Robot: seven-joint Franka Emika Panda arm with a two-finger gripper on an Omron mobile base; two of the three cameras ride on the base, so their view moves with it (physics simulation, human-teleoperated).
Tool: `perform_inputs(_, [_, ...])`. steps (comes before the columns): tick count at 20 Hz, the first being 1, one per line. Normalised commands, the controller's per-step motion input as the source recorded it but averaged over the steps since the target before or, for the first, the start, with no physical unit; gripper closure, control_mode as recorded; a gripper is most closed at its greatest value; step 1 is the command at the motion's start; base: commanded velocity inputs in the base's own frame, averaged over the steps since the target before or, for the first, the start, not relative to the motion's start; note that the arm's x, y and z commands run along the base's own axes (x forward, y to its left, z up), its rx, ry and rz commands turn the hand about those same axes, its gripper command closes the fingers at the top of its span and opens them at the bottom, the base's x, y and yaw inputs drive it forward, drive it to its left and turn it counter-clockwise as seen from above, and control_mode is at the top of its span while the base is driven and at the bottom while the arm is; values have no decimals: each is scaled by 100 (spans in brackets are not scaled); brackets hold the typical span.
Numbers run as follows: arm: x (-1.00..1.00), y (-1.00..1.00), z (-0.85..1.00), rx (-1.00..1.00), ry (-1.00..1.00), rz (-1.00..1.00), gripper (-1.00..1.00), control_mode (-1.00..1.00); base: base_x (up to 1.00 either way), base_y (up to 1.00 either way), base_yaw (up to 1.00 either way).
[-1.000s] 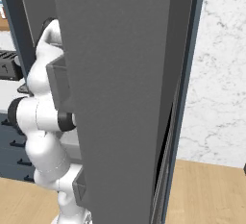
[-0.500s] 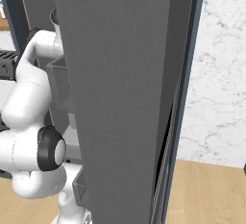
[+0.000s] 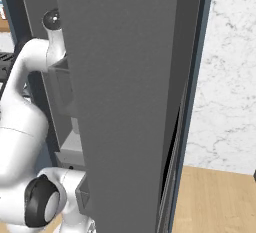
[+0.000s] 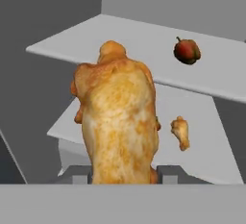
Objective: Place one bell pepper and one chicken drumstick in each tupperware on the nearby counter, to pack two identical lunches.
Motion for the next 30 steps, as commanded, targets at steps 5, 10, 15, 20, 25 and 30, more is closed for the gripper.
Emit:
perform_inputs(5, [-100, -8, -26, -10, 0, -13, 100, -100, 0, 0, 0])
perform_inputs(10, [-100, -4, -30, -2, 4, -16, 100, -100, 0, 0, 0])
perform_inputs(15, [-100, -2, -8, 0, 5, -8, 100, -100, 0, 0, 0])
perform_inputs(20, [-40, 1, -5, 1, -1, -1, 100, 100, -51, 45, 0])
perform_inputs(25, [0, 0, 0, 0, 0, 0, 100, 100, -82, 100, 0])
perform_inputs(30, [0, 0, 0, 0, 0, 0, 100, 100, -62, 100, 0])
